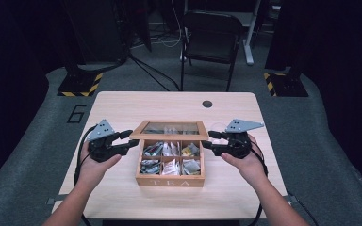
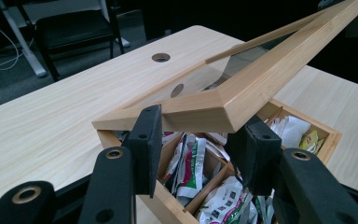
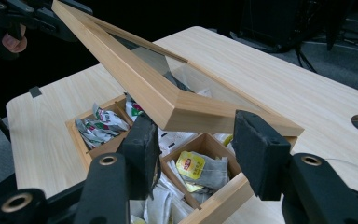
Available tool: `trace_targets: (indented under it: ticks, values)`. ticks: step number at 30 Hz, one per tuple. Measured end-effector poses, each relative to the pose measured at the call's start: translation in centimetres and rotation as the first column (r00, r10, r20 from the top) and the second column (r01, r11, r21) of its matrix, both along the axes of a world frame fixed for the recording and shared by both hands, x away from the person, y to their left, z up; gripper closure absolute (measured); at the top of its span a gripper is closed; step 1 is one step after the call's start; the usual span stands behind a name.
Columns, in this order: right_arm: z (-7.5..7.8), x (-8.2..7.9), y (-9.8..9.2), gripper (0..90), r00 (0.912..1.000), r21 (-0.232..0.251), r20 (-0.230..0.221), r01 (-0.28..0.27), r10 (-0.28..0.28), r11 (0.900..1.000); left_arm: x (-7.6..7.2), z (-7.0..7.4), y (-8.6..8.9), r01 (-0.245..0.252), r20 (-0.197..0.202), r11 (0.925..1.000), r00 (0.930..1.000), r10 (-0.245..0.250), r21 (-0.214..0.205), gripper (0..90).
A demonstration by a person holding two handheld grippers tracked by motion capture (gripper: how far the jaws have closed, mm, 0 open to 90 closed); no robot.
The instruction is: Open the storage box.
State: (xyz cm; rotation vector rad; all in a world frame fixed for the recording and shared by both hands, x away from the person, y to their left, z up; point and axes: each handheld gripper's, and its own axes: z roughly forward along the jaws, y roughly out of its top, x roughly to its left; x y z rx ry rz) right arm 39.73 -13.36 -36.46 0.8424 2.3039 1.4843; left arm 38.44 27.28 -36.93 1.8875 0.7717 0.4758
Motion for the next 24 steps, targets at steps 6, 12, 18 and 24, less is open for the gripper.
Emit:
trace_targets:
  ticks: [6,12,18,24]
  values:
    - [-0.2,0.2,0.3,49.0,0.9998,-0.033,0.019,0.006,-0.006,0.9994,0.2,0.3,0.1,0.004,-0.008,1.0000,1.0000,-0.004,-0.001,55.7]
    - [-0.2,1.1,0.4,52.7,0.9995,-0.043,0.028,0.017,-0.016,0.9989,0.4,0.3,0.1,0.005,-0.013,0.9999,0.9999,-0.006,-0.009,55.7]
    - [-0.2,1.5,0.4,55.0,0.9998,-0.039,0.019,0.007,-0.007,0.9992,0.5,0.4,0.1,0.008,0.000,1.0000,1.0000,-0.008,-0.004,55.7]
    - [0.1,1.8,0.4,54.9,1.0000,-0.029,0.001,0.008,-0.008,0.9995,0.8,0.0,-0.1,0.002,0.000,0.9999,1.0000,-0.002,-0.016,51.7]
